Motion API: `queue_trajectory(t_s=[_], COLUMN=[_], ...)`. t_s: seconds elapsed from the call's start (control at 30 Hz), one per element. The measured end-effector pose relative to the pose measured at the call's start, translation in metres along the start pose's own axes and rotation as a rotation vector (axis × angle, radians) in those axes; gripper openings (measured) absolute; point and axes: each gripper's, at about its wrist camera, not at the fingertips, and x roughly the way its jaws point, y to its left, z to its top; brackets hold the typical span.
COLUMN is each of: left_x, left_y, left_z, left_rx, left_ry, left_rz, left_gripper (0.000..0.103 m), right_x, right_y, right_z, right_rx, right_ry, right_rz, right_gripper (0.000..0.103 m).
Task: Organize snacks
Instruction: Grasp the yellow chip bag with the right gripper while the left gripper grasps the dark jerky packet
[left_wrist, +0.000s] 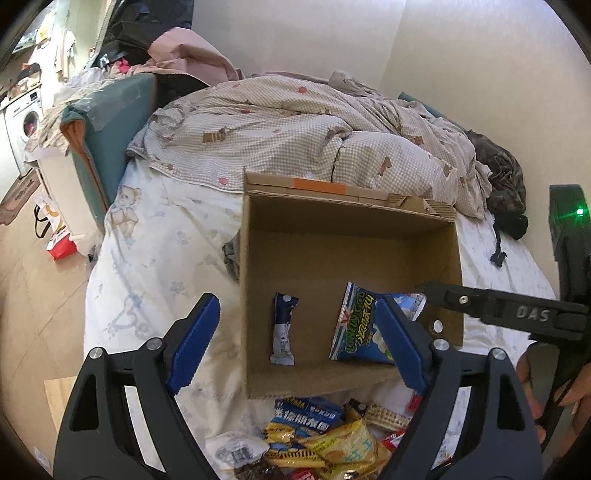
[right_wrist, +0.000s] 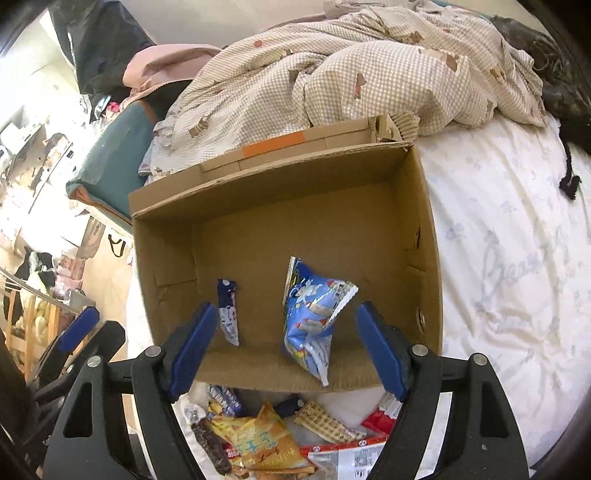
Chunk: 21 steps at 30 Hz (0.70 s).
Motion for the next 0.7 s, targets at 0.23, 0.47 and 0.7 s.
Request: queue_trajectory(t_s=[0.23,0.47,0.7], left_x=[-0.025,-0.049,-0.051], left_y=[0.007,0.019,0.049], left_z=[-0.012,-0.033,-0.054], left_rx=[-0.017,-0.025,-0.146], left_ry=[0.018,0.029,0.115], left_rz=[0.025,0.055,0.132], left_gripper=[0.084,0.084,0.084], right_x=[-0.043,-0.060,-0.063], right_y=[0.007,0.003,-0.002], right_z=[-0.024,-0.058,-0.086], right_rx=[-0.016,-0.020,0.044], right_ry=[-0.034,-0.025,0.008], right_rz=[0.055,0.061,0.101], right_gripper=[0.081,0.081,0.081])
